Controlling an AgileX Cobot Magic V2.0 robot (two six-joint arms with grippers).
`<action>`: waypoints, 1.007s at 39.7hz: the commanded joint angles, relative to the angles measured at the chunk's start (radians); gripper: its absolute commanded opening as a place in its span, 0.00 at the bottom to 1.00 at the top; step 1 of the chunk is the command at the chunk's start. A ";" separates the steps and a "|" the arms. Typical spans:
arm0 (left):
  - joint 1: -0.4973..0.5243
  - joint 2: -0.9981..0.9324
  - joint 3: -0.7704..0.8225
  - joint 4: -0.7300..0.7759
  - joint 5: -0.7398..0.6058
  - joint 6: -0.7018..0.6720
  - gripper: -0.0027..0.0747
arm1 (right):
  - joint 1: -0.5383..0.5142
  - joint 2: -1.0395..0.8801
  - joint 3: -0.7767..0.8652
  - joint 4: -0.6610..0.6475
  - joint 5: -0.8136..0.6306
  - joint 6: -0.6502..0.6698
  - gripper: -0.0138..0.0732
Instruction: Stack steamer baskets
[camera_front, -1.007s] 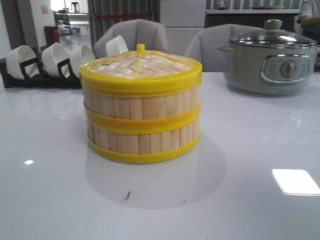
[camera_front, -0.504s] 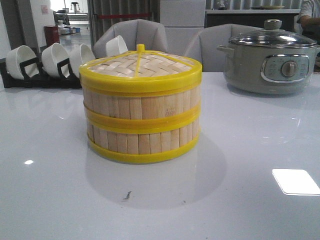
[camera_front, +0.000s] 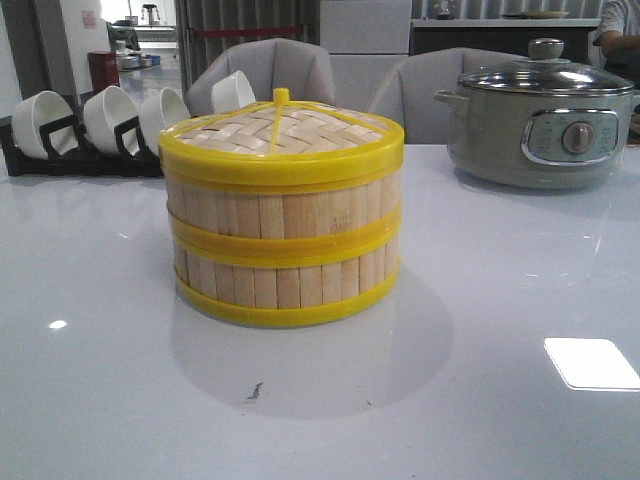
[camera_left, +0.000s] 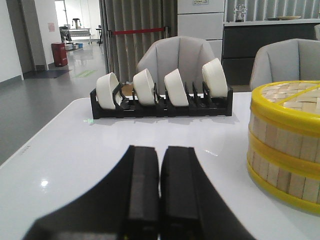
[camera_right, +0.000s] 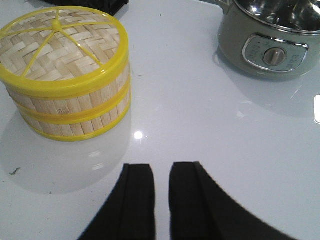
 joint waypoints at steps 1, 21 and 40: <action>0.001 -0.013 0.000 0.003 -0.074 -0.008 0.14 | -0.006 -0.005 -0.029 -0.006 -0.071 -0.005 0.42; 0.001 -0.013 0.000 0.003 -0.074 -0.008 0.14 | -0.006 -0.005 -0.029 -0.006 -0.071 -0.005 0.42; 0.001 -0.013 0.000 0.003 -0.074 -0.008 0.14 | -0.006 -0.006 -0.029 -0.006 -0.093 -0.005 0.42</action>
